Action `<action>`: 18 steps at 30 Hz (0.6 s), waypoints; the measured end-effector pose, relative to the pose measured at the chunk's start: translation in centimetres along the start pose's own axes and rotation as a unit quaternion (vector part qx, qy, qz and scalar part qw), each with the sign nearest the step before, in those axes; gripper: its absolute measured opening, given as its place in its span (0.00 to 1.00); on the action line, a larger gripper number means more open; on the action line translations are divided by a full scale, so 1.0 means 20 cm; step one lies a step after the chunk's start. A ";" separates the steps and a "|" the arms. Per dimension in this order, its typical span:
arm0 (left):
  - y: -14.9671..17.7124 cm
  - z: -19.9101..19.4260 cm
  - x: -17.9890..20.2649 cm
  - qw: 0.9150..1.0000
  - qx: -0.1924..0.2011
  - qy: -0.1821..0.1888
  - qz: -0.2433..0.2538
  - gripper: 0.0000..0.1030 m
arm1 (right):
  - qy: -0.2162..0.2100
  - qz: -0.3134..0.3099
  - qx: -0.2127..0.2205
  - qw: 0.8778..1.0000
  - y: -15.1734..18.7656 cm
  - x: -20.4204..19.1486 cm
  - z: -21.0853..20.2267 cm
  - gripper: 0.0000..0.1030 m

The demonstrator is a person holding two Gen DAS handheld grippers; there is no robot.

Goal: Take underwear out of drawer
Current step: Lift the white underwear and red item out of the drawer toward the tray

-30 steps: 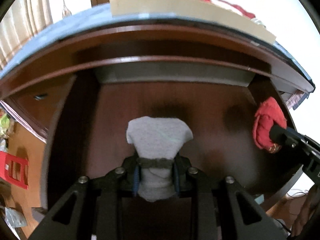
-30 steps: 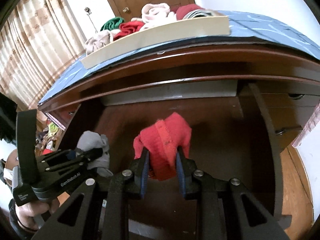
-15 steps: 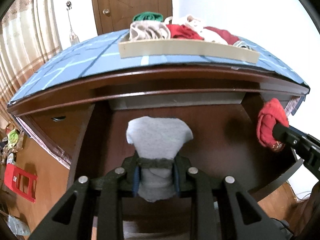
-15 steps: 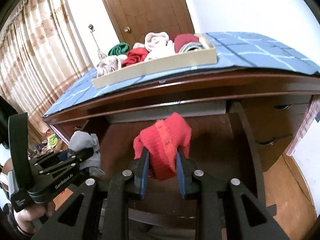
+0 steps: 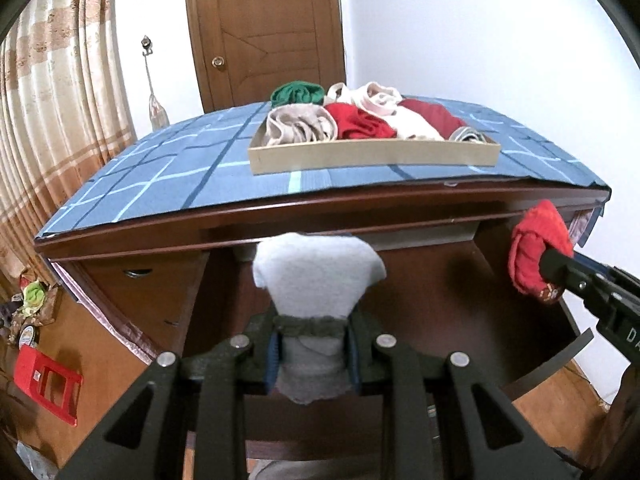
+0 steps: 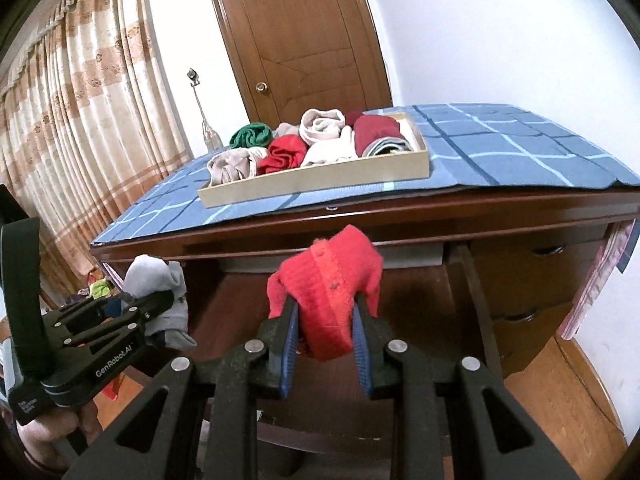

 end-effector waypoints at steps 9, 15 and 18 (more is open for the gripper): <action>-0.06 -0.07 0.00 1.000 0.024 0.004 0.000 0.24 | 0.003 0.004 0.016 1.000 -0.04 0.02 -0.04 0.27; -0.11 -0.11 0.01 0.999 0.038 0.008 0.001 0.24 | 0.004 0.000 0.030 1.000 -0.08 0.01 -0.09 0.27; -0.13 -0.13 0.01 0.999 0.045 0.008 0.002 0.24 | 0.004 -0.003 0.037 0.999 -0.10 0.00 -0.10 0.27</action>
Point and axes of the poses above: each gripper's, at about its wrist camera, not at the fingertips, and z roughly the way its jaws point, x to its right, y to its underside, the point moved 6 cm from there along z, roughly the way its jaws point, and after that the axes turned 8 degrees about -z, right-handed, at the moved point
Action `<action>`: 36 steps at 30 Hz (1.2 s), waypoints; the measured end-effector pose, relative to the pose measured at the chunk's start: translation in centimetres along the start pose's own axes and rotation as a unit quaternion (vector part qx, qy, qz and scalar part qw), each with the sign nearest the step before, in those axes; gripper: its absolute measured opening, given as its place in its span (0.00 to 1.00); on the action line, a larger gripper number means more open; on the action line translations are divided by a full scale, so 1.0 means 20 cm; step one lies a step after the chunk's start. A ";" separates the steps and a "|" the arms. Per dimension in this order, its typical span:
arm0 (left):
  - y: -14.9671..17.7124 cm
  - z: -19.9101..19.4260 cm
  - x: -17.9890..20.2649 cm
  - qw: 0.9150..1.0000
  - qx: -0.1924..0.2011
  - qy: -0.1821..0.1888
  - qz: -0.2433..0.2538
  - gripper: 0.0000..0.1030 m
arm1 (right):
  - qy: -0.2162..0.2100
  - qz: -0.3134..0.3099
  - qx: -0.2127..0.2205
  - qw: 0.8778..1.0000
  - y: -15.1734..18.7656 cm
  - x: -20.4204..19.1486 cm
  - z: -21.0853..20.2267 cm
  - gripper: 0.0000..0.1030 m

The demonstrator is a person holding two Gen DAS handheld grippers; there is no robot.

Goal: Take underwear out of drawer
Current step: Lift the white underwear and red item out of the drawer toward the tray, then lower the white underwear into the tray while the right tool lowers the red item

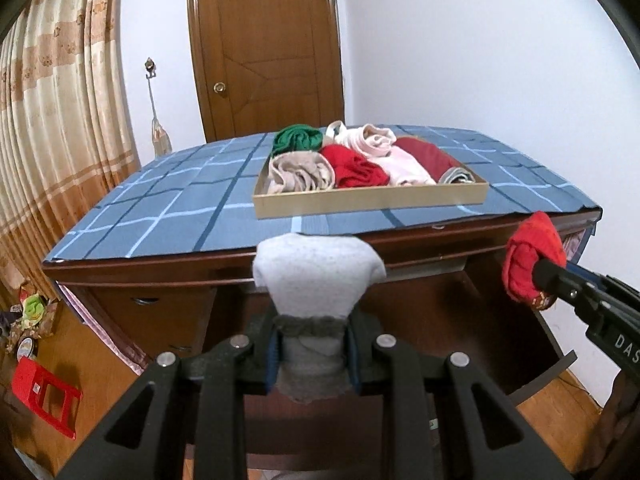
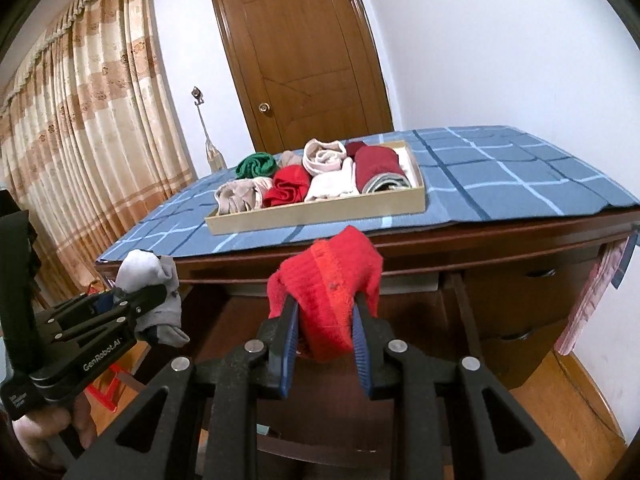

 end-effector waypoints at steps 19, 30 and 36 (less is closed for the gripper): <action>-0.17 -0.05 0.03 0.999 0.032 0.002 0.005 0.24 | -0.006 -0.011 0.037 0.999 -0.18 -0.04 -0.07 0.27; -0.26 -0.04 0.06 0.999 0.038 0.017 0.006 0.24 | -0.007 -0.013 0.050 0.999 -0.25 -0.04 -0.07 0.27; -0.30 -0.03 0.07 0.999 0.042 0.017 0.004 0.24 | -0.004 -0.010 0.052 0.999 -0.29 -0.03 -0.05 0.27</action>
Point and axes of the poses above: each gripper's, at about its wrist camera, not at the fingertips, and z roughly the way its jaws point, x to its right, y to its underside, the point moved 6 cm from there along z, roughly the way its jaws point, and after that the axes turned 8 degrees about -z, right-handed, at the moved point
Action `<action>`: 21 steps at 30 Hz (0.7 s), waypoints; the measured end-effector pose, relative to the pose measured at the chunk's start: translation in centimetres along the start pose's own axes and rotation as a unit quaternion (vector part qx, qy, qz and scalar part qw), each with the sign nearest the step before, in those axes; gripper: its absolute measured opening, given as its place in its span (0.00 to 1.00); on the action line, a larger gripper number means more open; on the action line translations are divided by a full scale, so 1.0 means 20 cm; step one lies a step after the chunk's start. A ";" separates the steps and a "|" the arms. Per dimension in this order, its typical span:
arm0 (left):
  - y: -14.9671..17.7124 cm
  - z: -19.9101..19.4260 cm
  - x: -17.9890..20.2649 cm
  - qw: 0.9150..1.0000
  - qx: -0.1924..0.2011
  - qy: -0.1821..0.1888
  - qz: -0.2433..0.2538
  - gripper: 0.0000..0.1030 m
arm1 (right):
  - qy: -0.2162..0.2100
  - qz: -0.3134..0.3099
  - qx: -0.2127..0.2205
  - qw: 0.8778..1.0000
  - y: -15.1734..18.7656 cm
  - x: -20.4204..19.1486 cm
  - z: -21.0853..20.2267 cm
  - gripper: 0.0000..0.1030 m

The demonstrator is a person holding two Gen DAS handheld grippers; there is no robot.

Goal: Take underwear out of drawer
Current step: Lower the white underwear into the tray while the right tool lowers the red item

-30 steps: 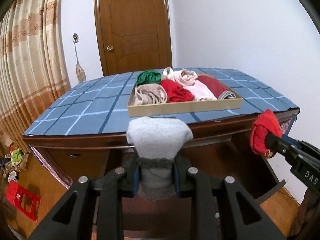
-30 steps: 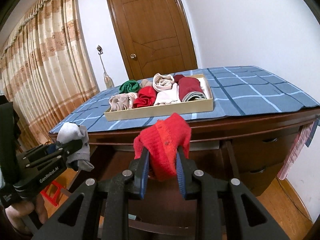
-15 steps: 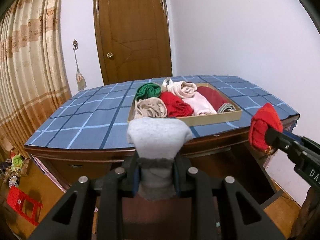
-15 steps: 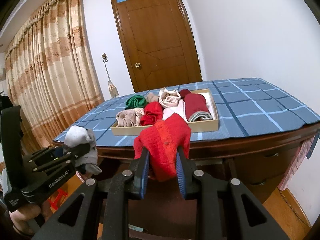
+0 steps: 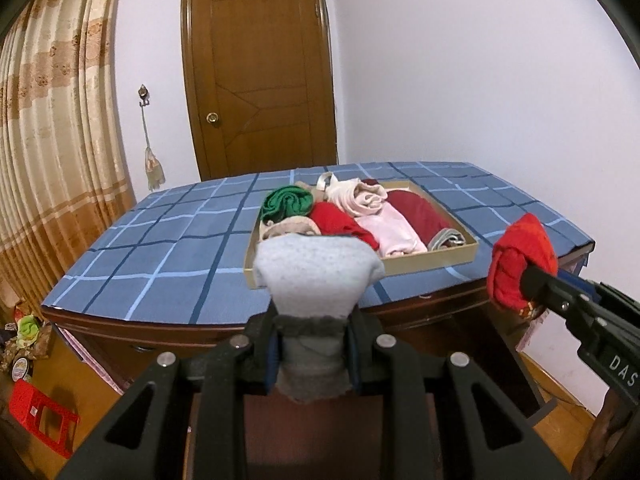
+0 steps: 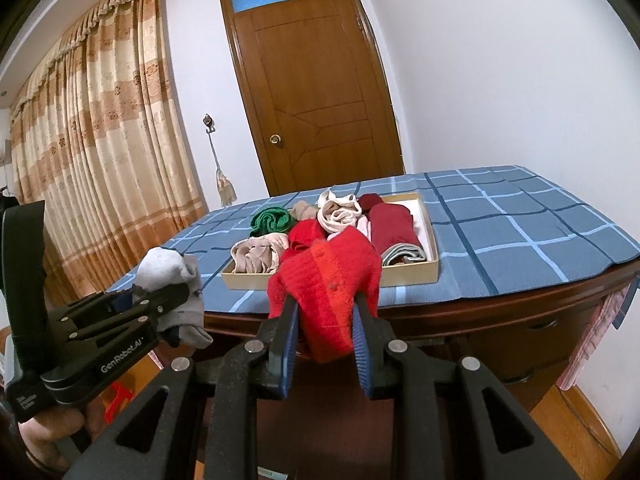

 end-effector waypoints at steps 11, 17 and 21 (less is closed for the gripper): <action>-0.04 0.04 0.02 1.000 -0.001 0.009 0.000 0.24 | 0.002 0.001 0.003 1.000 -0.03 0.00 0.03 0.27; -0.03 0.08 0.02 1.000 -0.010 0.006 0.001 0.24 | 0.005 0.001 0.002 1.000 -0.03 0.00 0.03 0.27; -0.06 0.09 0.02 1.000 -0.007 0.002 -0.001 0.24 | 0.007 0.007 0.003 1.000 -0.04 0.02 0.04 0.27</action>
Point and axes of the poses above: each gripper's, at about its wrist camera, not at the fingertips, and z roughly the way its jaws point, x to its right, y to its underside, the point moved 6 cm from there along z, roughly the way its jaws point, and after that the axes turned 8 degrees about -z, right-handed, at the moved point
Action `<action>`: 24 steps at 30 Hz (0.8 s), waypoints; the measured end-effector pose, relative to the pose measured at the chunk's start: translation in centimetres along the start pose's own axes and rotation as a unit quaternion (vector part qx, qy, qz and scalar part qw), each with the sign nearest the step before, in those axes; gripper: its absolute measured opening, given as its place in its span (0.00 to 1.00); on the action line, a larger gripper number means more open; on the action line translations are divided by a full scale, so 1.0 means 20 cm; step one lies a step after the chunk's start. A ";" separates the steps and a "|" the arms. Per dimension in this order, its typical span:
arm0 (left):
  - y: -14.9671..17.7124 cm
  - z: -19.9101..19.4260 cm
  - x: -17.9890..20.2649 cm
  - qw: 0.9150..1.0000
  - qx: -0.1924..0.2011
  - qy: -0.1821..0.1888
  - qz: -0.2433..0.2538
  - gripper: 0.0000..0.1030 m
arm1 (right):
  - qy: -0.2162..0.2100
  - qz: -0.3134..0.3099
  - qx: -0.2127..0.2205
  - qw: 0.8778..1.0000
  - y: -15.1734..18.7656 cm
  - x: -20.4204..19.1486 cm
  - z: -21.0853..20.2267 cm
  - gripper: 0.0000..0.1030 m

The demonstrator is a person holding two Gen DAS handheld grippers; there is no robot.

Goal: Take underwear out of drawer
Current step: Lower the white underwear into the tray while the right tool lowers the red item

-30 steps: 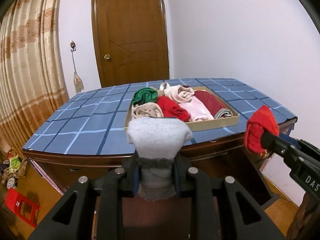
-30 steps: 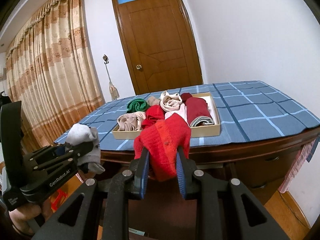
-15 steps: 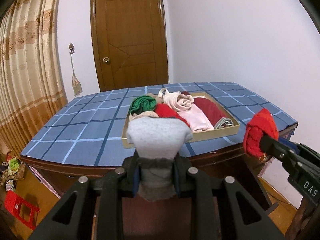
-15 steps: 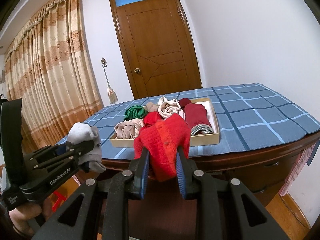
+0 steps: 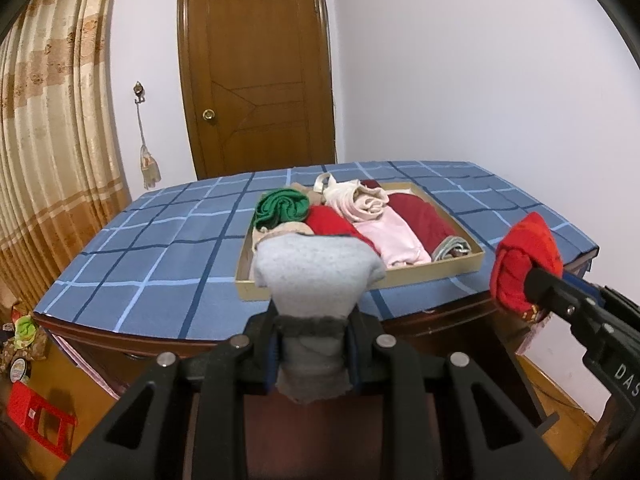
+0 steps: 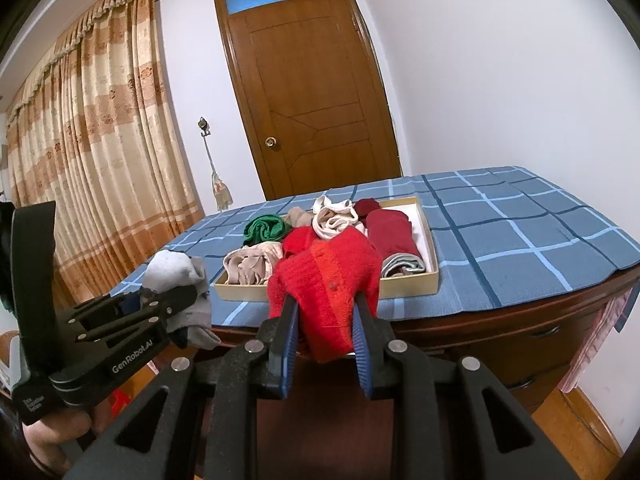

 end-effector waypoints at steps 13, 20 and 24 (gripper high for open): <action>-0.07 0.08 0.00 1.000 0.001 0.004 -0.001 0.24 | 0.007 -0.004 0.000 1.000 -0.05 0.00 0.06 0.27; -0.17 0.12 0.02 1.000 0.012 0.008 0.000 0.24 | 0.010 0.001 0.010 1.000 -0.11 0.04 0.10 0.27; -0.21 0.17 0.03 1.000 0.013 0.012 0.000 0.24 | 0.013 0.002 0.011 1.000 -0.15 0.07 0.14 0.27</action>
Point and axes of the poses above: each gripper's, at about its wrist camera, not at the fingertips, and z roughly the way its jaws point, x to its right, y to its underside, the point moved 6 cm from there along z, roughly the way its jaws point, and after that the axes turned 8 degrees about -z, right-handed, at the moved point
